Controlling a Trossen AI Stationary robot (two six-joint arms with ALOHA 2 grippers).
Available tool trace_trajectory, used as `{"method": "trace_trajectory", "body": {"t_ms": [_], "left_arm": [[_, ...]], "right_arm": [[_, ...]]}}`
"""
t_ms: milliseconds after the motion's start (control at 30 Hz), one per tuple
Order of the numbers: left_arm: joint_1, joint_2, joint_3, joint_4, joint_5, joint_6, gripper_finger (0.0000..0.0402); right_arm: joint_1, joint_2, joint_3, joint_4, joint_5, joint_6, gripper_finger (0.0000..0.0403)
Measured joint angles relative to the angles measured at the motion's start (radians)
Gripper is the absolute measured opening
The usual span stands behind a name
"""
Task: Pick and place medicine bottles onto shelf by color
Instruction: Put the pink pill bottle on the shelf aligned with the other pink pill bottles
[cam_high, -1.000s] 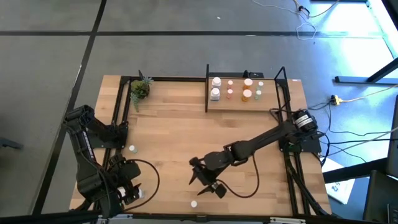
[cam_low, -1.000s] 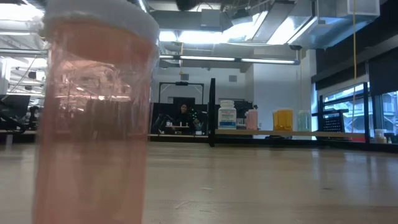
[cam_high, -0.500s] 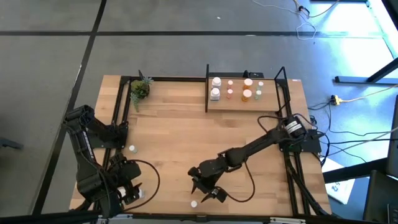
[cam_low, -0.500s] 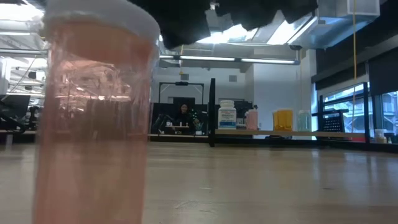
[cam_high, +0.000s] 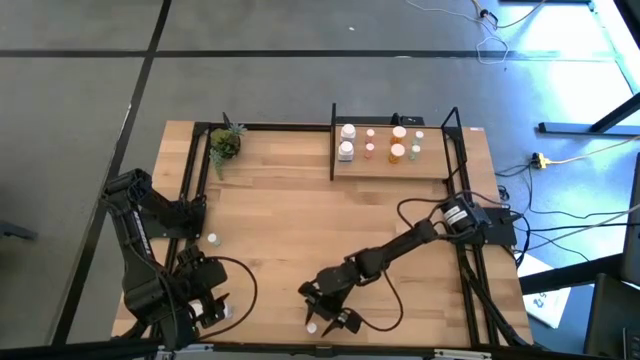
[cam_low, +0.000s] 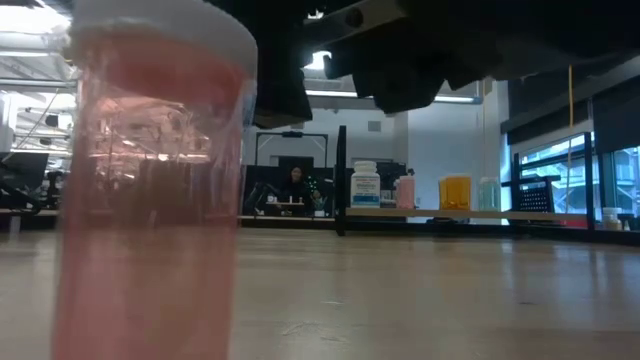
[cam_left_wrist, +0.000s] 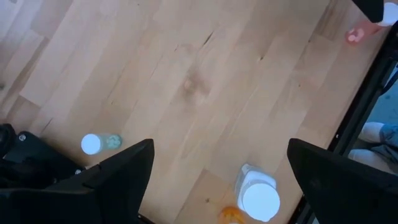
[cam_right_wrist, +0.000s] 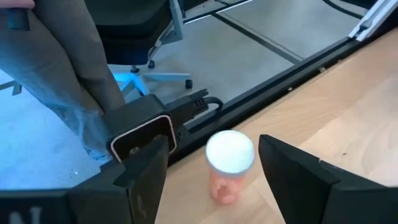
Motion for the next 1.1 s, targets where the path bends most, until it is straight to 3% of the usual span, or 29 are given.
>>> {"method": "trace_trajectory", "body": {"t_ms": [1100], "left_arm": [[0.0,0.0,0.0,0.0,0.0,-0.003,0.0363]], "right_arm": [[-0.005,0.008,0.013,0.006,-0.007,-0.026,0.0253]]}}
